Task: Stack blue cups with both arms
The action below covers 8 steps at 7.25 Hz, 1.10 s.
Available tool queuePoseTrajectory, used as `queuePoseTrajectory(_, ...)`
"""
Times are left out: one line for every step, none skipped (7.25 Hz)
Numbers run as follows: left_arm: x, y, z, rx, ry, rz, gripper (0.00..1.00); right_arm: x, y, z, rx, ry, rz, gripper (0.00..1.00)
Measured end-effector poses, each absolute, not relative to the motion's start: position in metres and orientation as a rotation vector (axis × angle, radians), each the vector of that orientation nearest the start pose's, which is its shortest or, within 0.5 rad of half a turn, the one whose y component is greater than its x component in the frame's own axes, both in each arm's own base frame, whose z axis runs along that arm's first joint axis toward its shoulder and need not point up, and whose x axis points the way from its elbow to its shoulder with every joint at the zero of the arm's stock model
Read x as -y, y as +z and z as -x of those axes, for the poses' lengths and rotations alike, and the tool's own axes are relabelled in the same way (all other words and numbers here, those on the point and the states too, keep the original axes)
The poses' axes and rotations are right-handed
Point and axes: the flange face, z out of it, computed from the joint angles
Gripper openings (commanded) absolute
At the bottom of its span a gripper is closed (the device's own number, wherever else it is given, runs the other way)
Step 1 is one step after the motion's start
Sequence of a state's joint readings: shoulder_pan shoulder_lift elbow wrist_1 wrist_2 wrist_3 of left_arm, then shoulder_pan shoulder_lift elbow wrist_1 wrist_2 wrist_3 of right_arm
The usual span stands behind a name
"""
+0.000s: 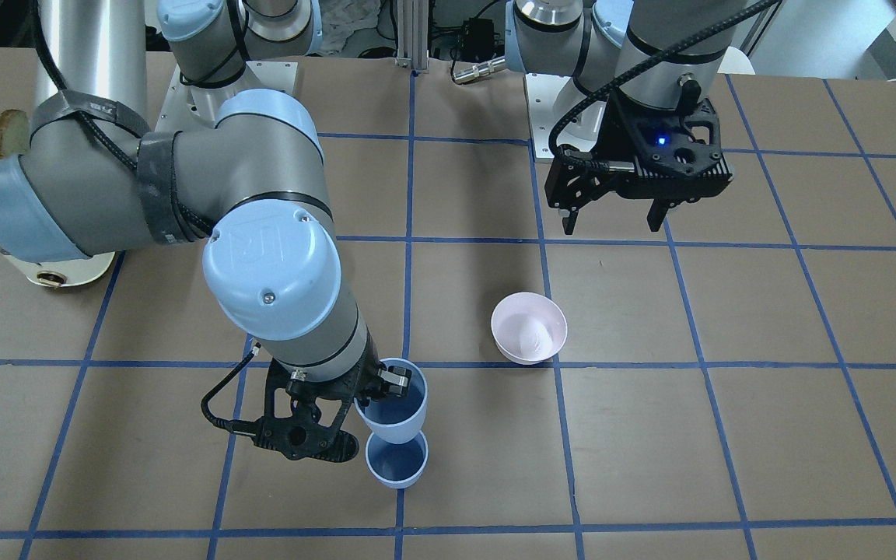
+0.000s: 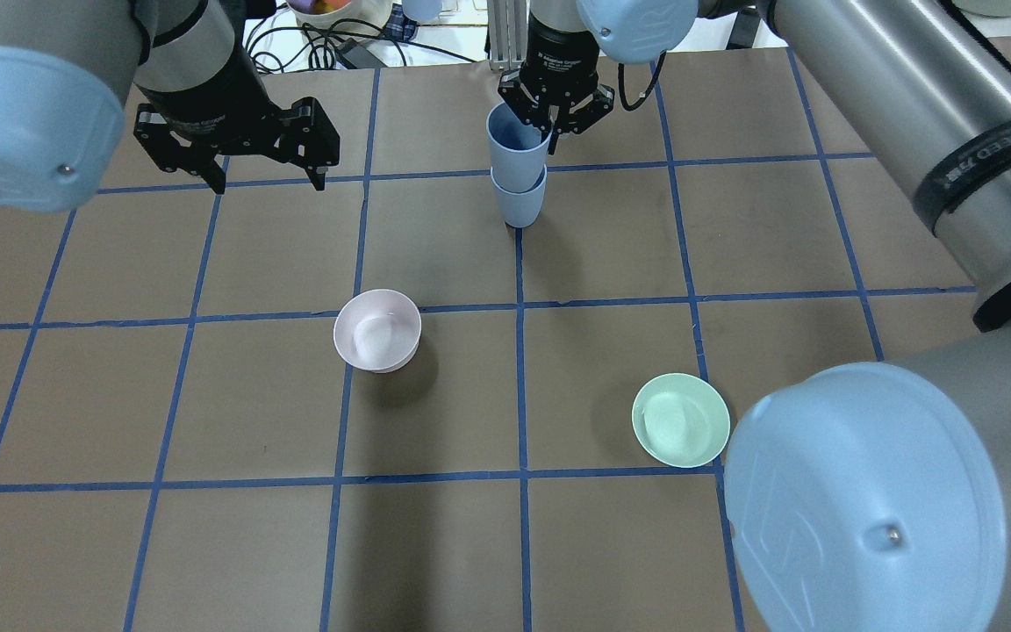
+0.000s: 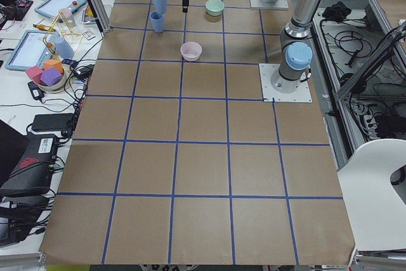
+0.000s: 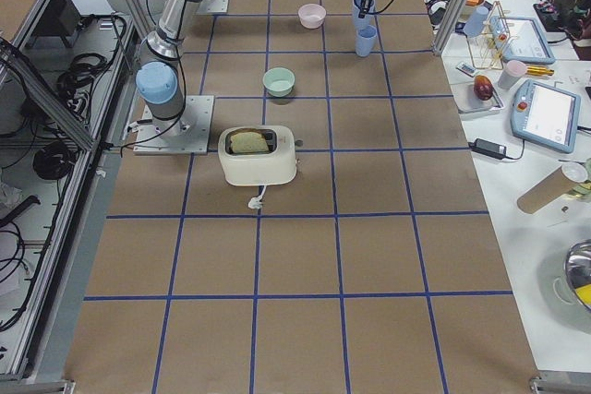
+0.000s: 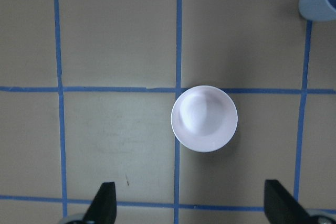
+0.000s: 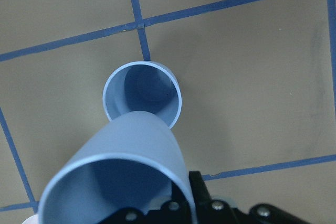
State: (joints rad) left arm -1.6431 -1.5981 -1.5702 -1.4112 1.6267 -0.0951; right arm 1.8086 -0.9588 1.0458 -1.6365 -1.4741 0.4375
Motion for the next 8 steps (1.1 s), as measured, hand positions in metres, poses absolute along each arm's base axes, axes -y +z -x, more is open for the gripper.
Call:
queuePoseTrajectory(0.503,0.489,0.163,-3.113,-0.219,0.054,1.0,0.682,0.37,-0.312,-3.053,0.077,-0.307,0.0)
queuePoseTrajectory(0.502,0.489,0.16,-3.132,-0.206,0.068,1.0,0.685,0.367,-0.311,-3.066,0.069,-0.309,0.0)
queuePoseTrajectory(0.5,0.489,0.158,-3.14,-0.196,0.077,1.0,0.688,0.365,-0.311,-3.069,0.056,-0.317,0.0)
queuePoseTrajectory(0.499,0.49,0.157,-3.143,-0.192,0.08,1.0,0.692,0.365,-0.311,-3.065,0.042,-0.347,0.0)
queuePoseTrajectory(0.497,0.492,0.156,-3.144,-0.193,0.082,1.0,0.696,0.366,-0.312,-3.059,0.029,-0.382,0.0)
queuePoseTrajectory(0.496,0.493,0.156,-3.144,-0.196,0.084,1.0,0.699,0.364,-0.313,-3.056,0.027,-0.398,0.0)
queuePoseTrajectory(0.496,0.493,0.156,-3.147,-0.195,0.086,1.0,0.701,0.361,-0.313,-3.057,0.029,-0.405,0.11)
queuePoseTrajectory(0.497,0.493,0.155,-3.154,-0.193,0.093,1.0,0.702,0.359,-0.314,-3.057,0.03,-0.407,0.43)
